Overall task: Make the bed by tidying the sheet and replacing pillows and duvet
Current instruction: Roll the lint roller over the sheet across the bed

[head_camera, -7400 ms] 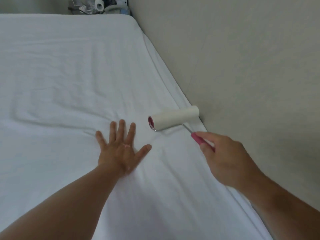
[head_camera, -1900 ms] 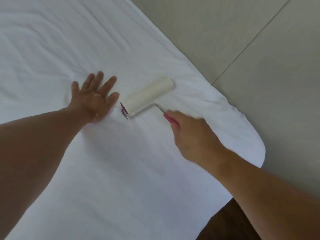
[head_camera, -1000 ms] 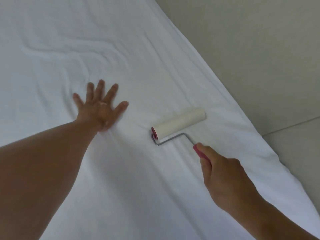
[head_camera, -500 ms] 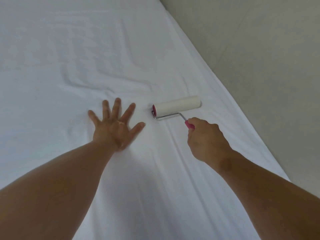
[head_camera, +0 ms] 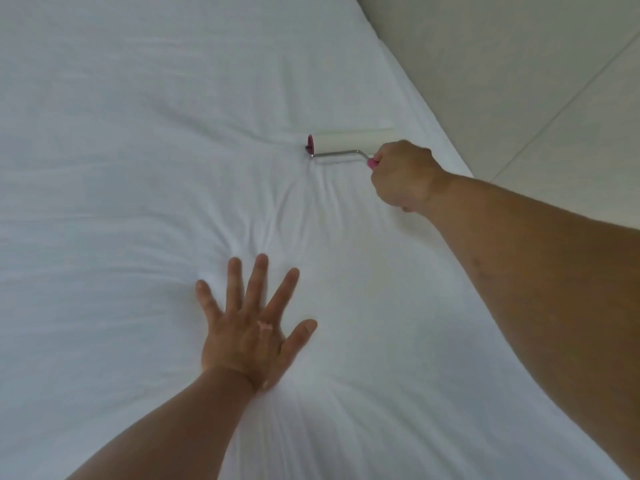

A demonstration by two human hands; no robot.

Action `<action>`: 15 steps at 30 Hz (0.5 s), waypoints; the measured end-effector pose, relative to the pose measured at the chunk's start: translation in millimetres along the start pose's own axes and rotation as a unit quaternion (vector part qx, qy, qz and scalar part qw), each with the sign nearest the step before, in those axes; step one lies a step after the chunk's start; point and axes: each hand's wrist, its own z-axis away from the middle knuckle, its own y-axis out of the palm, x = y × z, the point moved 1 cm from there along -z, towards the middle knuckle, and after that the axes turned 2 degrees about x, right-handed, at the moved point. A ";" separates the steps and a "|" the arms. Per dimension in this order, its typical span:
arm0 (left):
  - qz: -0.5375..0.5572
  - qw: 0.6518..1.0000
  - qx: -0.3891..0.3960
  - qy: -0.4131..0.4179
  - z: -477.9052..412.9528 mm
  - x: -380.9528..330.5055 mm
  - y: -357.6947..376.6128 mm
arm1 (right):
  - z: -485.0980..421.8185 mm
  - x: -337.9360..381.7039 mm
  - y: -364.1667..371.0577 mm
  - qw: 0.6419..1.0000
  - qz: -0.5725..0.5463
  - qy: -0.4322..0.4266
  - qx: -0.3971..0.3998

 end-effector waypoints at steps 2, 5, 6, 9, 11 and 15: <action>0.003 1.000 0.014 0.002 -1.8 1.7 3.4 | -16.3 8.6 -18.7 1.000 0.015 -0.019 -0.017; 0.007 1.000 0.009 0.010 -3.7 2.0 5.9 | -34.4 24.2 -13.7 0.998 0.060 -0.029 -0.001; 0.009 1.000 0.007 0.015 -3.7 2.1 6.3 | -37.2 25.9 -5.3 0.997 0.076 -0.031 0.006; 0.009 1.000 0.005 0.019 -5.3 5.1 10.2 | -9.4 3.9 23.8 0.998 0.055 -0.032 -0.007; 0.017 1.000 0.008 0.014 -4.4 4.0 7.6 | 50.5 -32.9 46.5 0.999 0.025 -0.018 -0.020; 0.034 0.999 0.026 0.012 -4.9 5.3 -7.1 | 206.1 -83.9 52.0 0.998 0.045 -0.009 0.030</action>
